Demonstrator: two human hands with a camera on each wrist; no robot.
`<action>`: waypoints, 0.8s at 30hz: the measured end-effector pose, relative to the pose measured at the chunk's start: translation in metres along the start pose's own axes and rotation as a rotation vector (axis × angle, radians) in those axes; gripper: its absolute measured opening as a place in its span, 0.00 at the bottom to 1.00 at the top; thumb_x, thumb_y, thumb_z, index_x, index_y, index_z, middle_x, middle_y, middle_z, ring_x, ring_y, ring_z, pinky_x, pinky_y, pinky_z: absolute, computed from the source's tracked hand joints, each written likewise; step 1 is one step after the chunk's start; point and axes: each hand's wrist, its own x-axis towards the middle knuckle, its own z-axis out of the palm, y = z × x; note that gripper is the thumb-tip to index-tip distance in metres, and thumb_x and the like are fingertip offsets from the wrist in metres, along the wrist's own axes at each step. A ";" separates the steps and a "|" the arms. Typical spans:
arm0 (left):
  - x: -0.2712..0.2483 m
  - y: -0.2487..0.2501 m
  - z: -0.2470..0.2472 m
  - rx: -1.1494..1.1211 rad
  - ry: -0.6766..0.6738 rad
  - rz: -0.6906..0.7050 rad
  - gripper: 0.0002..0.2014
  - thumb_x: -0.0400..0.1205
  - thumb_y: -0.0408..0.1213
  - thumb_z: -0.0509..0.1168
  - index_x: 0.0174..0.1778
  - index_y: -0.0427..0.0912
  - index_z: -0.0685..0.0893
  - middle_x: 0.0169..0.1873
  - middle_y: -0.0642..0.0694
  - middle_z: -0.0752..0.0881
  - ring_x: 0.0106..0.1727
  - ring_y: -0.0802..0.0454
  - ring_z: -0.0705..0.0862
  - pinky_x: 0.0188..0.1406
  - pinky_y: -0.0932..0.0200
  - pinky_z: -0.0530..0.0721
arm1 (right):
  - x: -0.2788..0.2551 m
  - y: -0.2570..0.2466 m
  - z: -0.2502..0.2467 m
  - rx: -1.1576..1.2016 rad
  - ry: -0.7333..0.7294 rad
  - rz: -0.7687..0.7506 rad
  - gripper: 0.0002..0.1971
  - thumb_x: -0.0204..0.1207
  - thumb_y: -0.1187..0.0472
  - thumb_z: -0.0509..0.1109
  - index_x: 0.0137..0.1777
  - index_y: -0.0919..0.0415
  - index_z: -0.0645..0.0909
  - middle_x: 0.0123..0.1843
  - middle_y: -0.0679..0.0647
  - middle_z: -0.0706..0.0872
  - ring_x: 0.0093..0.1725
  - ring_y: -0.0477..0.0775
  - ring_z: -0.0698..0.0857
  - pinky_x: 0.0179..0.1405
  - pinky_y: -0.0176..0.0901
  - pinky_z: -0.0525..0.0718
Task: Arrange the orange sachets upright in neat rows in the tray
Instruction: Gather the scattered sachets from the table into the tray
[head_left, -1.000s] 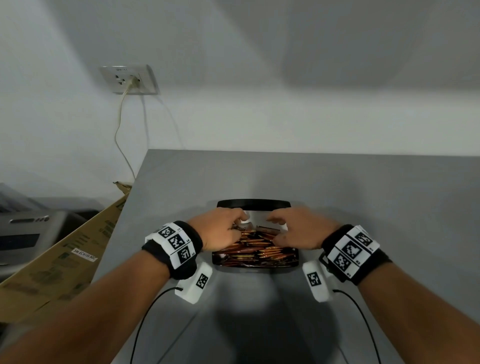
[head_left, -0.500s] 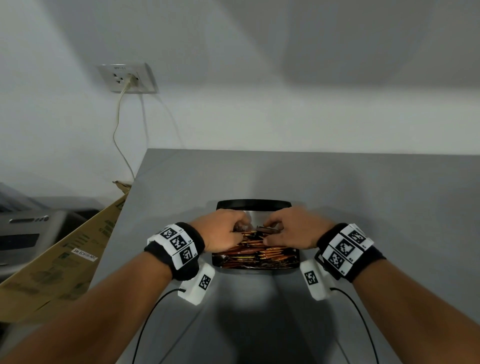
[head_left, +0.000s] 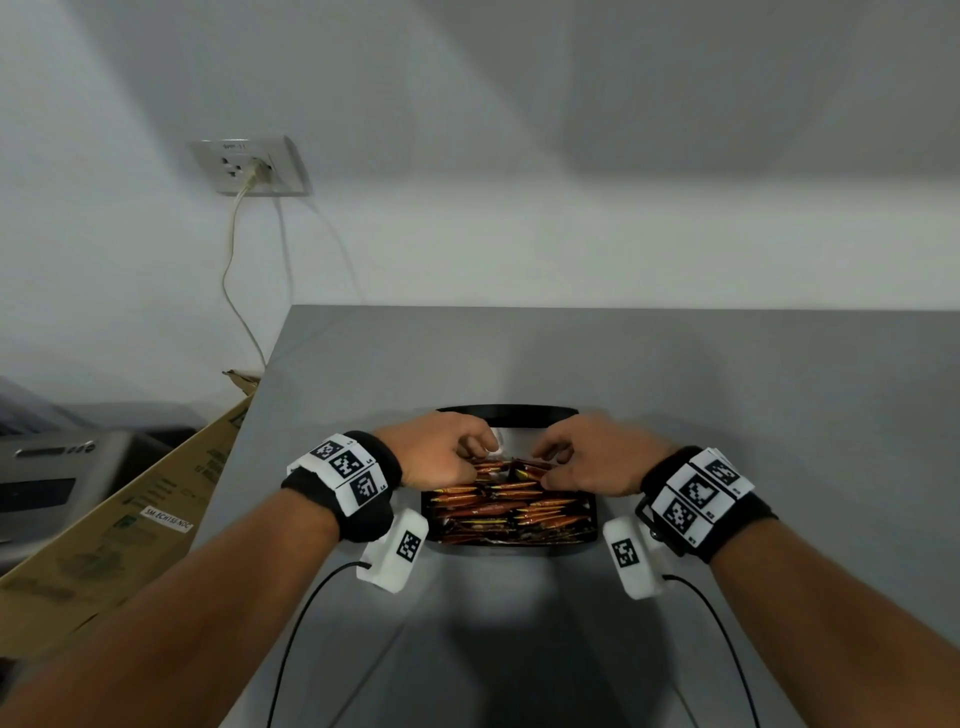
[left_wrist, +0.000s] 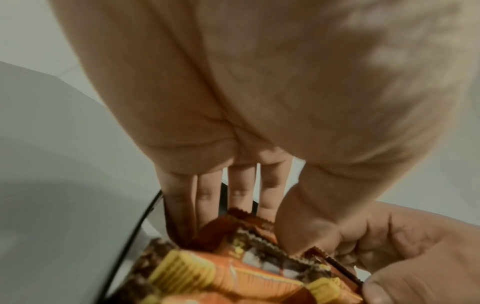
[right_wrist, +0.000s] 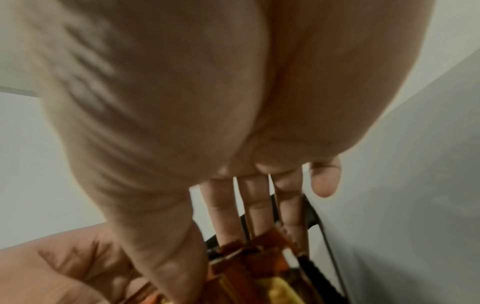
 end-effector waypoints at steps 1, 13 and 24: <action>0.001 0.000 0.000 0.010 0.010 0.010 0.18 0.81 0.35 0.67 0.67 0.53 0.82 0.61 0.54 0.85 0.61 0.58 0.84 0.60 0.62 0.82 | 0.000 0.000 0.000 -0.006 0.007 -0.005 0.17 0.80 0.49 0.72 0.67 0.50 0.84 0.59 0.46 0.86 0.57 0.45 0.85 0.60 0.42 0.84; -0.002 -0.009 0.010 0.230 0.204 0.215 0.09 0.89 0.36 0.54 0.60 0.56 0.71 0.46 0.48 0.82 0.42 0.50 0.82 0.40 0.48 0.84 | 0.007 -0.007 0.011 -0.236 0.145 -0.067 0.14 0.78 0.44 0.67 0.58 0.48 0.82 0.47 0.45 0.87 0.45 0.48 0.86 0.50 0.48 0.88; 0.005 -0.006 0.009 0.269 0.209 0.173 0.18 0.81 0.34 0.69 0.60 0.53 0.70 0.43 0.49 0.84 0.38 0.52 0.83 0.33 0.55 0.81 | 0.018 -0.019 0.018 -0.307 0.195 -0.060 0.11 0.79 0.54 0.70 0.59 0.54 0.82 0.54 0.53 0.88 0.50 0.56 0.88 0.50 0.53 0.88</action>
